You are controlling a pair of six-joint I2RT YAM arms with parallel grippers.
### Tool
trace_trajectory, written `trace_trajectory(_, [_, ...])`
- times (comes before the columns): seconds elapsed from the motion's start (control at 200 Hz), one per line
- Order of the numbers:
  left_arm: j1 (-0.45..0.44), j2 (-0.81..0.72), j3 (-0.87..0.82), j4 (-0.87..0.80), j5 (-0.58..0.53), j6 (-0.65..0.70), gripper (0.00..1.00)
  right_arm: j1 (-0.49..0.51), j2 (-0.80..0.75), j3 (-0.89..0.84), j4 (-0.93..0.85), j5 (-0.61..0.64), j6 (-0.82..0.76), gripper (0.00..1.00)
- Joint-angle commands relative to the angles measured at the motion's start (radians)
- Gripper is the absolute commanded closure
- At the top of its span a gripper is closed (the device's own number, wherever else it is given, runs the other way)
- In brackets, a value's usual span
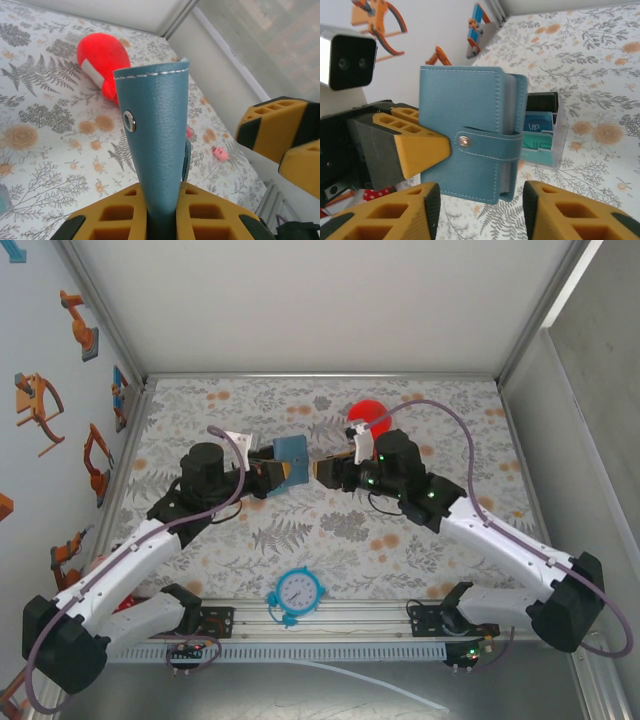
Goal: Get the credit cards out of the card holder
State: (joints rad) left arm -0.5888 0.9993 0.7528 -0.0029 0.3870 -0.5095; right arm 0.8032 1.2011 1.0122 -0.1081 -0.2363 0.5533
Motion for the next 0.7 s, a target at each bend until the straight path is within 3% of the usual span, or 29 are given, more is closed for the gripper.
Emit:
trace_trajectory(0.0, [-0.006, 0.014, 0.041, 0.000, -0.012, 0.031, 1.00, 0.040, 0.058, 0.100, -0.116, 0.110, -0.017, 0.59])
trace_trajectory(0.295, [-0.013, 0.044, 0.024, 0.050, -0.016, 0.006, 1.00, 0.063, 0.192, 0.229, -0.163, 0.118, 0.038, 0.71])
trace_trajectory(0.691, [-0.023, 0.067, 0.016, 0.080, -0.017, -0.005, 1.00, 0.064, 0.272, 0.271, -0.151, 0.116, 0.074, 0.73])
